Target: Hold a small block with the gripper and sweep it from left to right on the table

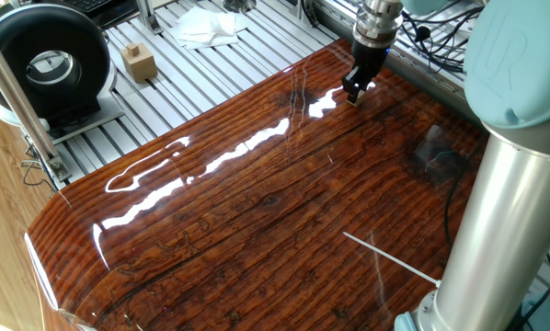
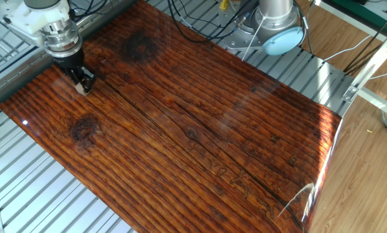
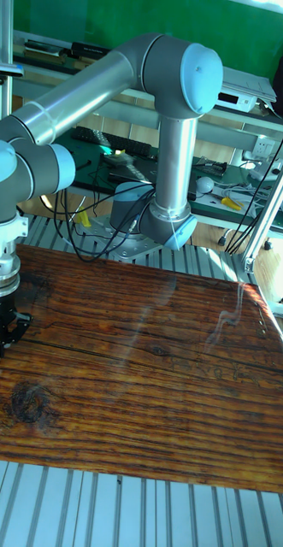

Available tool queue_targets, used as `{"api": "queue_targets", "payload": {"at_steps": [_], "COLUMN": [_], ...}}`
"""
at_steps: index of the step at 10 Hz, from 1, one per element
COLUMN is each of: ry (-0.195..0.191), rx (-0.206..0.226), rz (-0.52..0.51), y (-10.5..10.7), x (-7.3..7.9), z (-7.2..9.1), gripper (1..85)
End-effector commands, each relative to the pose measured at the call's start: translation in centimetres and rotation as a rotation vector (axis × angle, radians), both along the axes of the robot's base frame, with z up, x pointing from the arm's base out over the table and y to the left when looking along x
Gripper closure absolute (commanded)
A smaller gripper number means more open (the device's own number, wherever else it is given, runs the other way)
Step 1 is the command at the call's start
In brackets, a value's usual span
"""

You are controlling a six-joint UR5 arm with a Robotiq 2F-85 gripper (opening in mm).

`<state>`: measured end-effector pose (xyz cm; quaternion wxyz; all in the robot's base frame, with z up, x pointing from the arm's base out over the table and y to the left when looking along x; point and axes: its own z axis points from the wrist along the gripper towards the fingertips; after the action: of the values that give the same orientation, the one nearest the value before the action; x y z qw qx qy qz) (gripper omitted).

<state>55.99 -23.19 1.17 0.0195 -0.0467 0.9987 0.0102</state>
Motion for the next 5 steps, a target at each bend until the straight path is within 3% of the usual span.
{"api": "queue_targets", "payload": {"at_steps": [1, 5], "ry": [-0.005, -0.008], "rx": [0.013, 0.019], "rz": [-0.015, -0.019], "y": [0.46, 0.84], "x": [0.17, 0.34], "z": [0.11, 0.12], "gripper": [84.7, 84.7]}}
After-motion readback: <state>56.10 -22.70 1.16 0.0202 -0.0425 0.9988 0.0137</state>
